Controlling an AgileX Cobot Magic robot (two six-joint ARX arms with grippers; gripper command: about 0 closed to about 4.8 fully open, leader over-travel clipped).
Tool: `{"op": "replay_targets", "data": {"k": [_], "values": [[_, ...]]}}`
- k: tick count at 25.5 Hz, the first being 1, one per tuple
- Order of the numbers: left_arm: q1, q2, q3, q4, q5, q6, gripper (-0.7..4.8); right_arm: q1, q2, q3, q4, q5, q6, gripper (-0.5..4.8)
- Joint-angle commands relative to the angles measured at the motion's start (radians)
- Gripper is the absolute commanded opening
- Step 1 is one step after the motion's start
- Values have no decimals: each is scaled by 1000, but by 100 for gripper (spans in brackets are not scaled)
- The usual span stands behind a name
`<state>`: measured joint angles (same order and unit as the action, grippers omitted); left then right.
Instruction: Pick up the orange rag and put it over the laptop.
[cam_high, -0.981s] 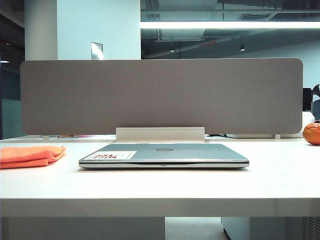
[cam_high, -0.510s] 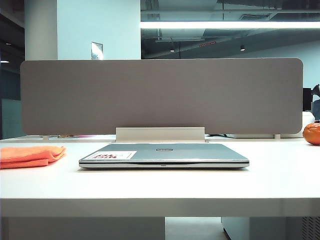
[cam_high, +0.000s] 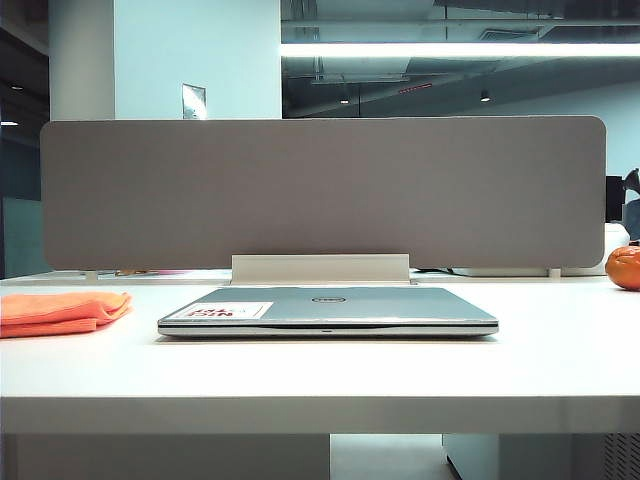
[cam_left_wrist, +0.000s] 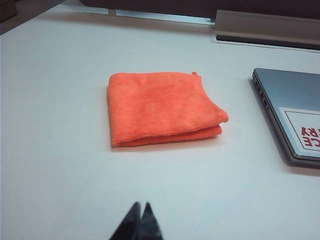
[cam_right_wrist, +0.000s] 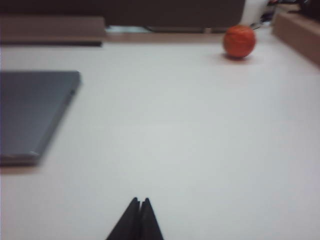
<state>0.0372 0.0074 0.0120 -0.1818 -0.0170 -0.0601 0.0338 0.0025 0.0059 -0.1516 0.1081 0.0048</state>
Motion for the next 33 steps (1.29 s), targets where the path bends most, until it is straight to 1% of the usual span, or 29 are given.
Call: {"op": "replay_targets", "data": {"k": [1, 4, 7, 8, 9, 11, 16, 18, 21, 25, 31, 32, 33], "values": [[2, 0, -4, -4, 6, 0, -6, 2, -2, -3, 29, -123, 178, -5], [2, 0, -4, -5, 6, 0, -6, 2, -2, -3, 31, -203, 190, -5], [2, 0, -4, -5, 6, 0, -6, 2, -2, -3, 29, -225, 190, -5], [2, 0, -4, -5, 6, 0, -6, 2, -2, -3, 36, -262, 196, -5], [2, 0, -4, -5, 6, -1, -6, 2, -2, -3, 42, -329, 232, -5], [2, 0, -4, -5, 6, -2, -6, 2, -2, -3, 44, -416, 238, -5], [2, 0, -4, -5, 6, -3, -6, 2, -2, -3, 44, -582, 246, -5], [2, 0, -4, -5, 6, -3, -6, 2, -2, -3, 44, -648, 294, -5], [2, 0, -4, -5, 6, -3, -6, 2, -2, -3, 44, -695, 323, -5], [2, 0, -4, -5, 6, -3, -6, 3, -2, -3, 44, -715, 364, -5], [2, 0, -4, -6, 6, -5, -6, 10, -2, -3, 44, -724, 366, -5], [2, 0, -4, -6, 7, -19, -6, 11, -2, -3, 44, -724, 365, -5], [2, 0, -4, -6, 7, -54, -6, 11, -2, -3, 44, -724, 365, -5]]}}
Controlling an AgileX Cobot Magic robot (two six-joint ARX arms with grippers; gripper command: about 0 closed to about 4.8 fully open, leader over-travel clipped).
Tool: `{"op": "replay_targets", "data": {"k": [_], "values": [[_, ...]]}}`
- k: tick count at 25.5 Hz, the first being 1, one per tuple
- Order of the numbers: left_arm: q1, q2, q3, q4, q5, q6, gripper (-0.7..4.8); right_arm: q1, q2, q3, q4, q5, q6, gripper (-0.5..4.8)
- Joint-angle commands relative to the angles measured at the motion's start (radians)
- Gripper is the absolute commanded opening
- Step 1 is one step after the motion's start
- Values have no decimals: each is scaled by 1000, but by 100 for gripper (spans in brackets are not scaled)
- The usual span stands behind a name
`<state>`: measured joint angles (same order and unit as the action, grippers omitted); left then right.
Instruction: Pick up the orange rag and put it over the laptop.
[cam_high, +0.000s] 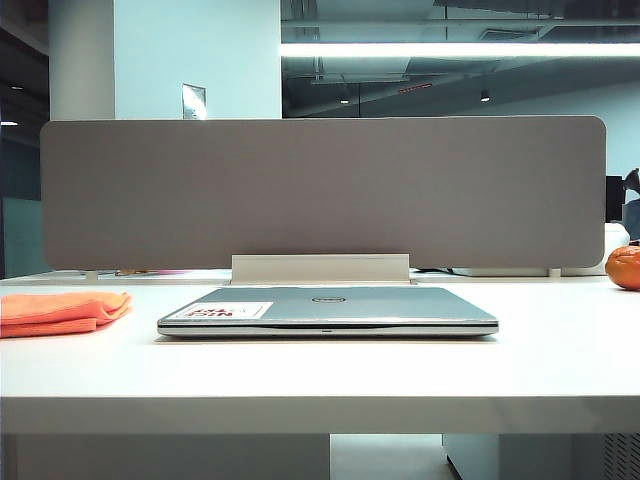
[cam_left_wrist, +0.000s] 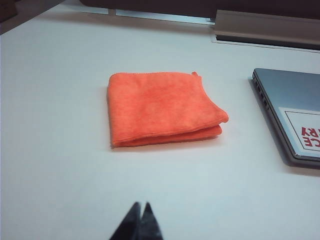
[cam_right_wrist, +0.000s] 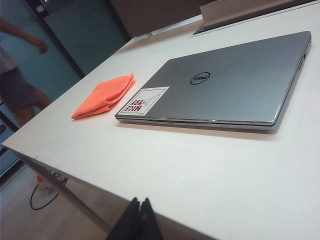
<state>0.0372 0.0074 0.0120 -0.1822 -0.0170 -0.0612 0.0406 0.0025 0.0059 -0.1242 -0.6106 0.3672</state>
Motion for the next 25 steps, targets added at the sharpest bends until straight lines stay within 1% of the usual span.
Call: {"op": "replay_targets", "data": {"k": [1, 2, 5, 14, 19, 25], "values": [[2, 1, 0, -13, 26, -121, -6, 4, -2, -3, 16, -5, 3, -5], [2, 1, 5, -23, 39, -134, -6, 4, -2, -3, 16, -5, 3, -5], [2, 1, 29, -55, 66, -132, -6, 4, -2, -3, 16, -5, 3, -5], [2, 13, 163, -72, 65, -133, -6, 4, -2, -3, 17, -6, 3, -5], [2, 150, 248, -71, 66, -130, -6, 9, -2, -3, 16, -6, 3, -5], [2, 366, 358, -41, 66, -130, -6, 9, -2, -3, 17, -6, 3, -5]]}}
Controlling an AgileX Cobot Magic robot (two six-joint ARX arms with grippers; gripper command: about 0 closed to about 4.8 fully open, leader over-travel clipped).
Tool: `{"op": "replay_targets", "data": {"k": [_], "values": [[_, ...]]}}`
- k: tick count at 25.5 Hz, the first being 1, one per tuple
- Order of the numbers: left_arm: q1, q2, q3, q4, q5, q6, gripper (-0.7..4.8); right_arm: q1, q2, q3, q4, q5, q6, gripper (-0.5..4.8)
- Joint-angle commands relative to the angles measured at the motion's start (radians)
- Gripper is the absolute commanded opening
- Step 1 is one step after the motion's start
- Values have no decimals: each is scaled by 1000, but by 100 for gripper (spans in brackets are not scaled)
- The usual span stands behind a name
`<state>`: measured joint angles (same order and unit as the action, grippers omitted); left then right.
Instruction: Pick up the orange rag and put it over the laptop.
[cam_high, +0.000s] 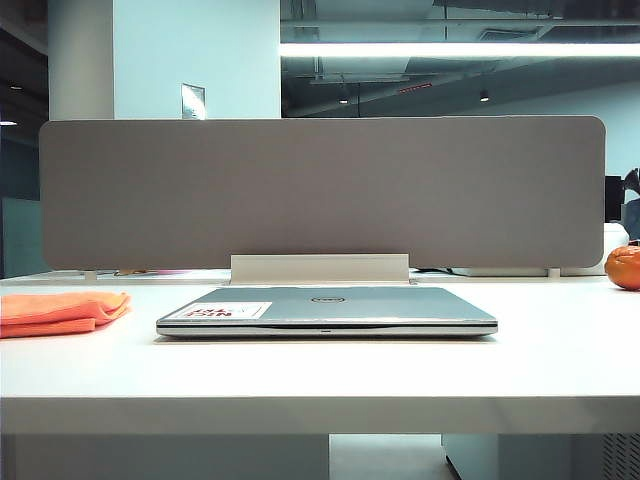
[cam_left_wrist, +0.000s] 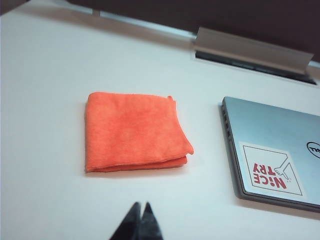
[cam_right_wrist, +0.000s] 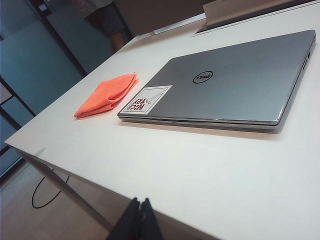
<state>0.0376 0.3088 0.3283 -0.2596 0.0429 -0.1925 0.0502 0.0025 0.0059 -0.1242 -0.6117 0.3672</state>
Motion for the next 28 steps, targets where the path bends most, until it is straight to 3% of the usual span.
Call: {"op": "replay_targets", "data": {"k": [1, 13, 23, 28], "values": [[1, 104, 66, 39, 6, 1, -6, -1, -2, -3, 17, -5, 3, -5], [2, 621, 357, 91, 3, -3, -6, -1, -2, -3, 16, -4, 3, -5], [11, 931, 490, 132, 3, -4, -6, -1, -2, -3, 16, 6, 3, -5], [47, 1052, 547, 112, 22, -85, -4, -1, -2, -3, 15, 7, 3, -5]]}}
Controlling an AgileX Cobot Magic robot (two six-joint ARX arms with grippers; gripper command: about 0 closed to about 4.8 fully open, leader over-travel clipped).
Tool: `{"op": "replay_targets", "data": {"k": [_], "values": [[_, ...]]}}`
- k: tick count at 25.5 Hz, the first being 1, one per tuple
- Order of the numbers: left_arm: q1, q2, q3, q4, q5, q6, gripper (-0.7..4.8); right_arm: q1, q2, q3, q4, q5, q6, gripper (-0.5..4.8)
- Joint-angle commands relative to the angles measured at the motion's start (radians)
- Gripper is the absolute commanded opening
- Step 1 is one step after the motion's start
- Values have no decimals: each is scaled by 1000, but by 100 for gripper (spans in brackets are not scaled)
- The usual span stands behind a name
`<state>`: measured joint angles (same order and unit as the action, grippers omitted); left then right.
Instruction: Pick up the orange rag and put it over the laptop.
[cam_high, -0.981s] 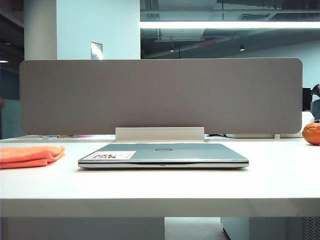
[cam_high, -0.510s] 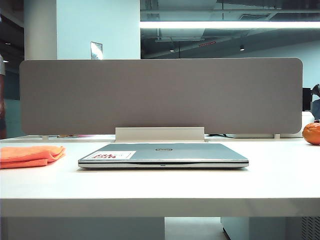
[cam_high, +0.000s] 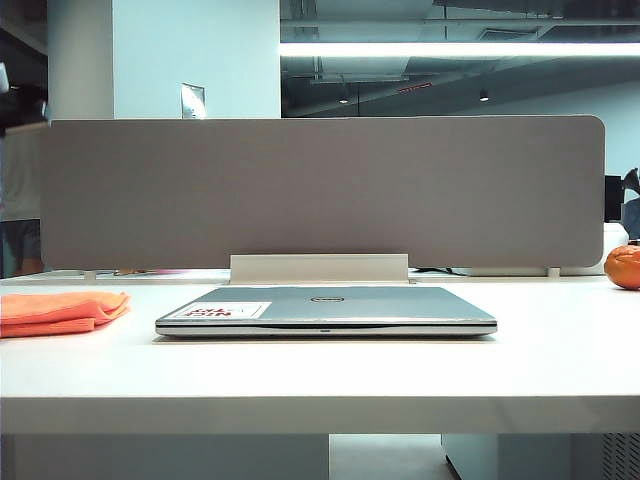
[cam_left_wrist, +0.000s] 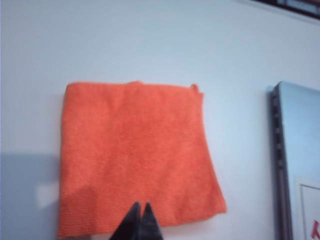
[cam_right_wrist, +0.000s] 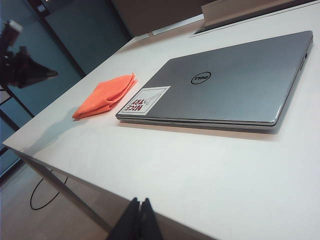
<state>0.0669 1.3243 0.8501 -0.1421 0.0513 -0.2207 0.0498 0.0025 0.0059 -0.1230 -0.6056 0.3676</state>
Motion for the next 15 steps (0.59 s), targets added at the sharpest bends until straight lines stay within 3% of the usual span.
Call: {"op": "replay_targets", "data": {"k": [1, 4, 8, 13, 15], "values": [[39, 72, 40, -6, 45, -79, -1, -1, -2, -3, 14, 0, 3, -5], [76, 111, 47, 3, 89, -93, 18, 0, -2, -3, 14, 1, 3, -5], [124, 146, 47, 8, 94, -109, 157, 0, -2, -3, 14, 1, 2, -5], [190, 195, 47, 13, 172, -109, 157, 0, -2, -3, 14, 1, 2, -5], [200, 228, 47, 20, 201, -109, 197, 0, -2, -3, 13, 1, 2, -5]]}}
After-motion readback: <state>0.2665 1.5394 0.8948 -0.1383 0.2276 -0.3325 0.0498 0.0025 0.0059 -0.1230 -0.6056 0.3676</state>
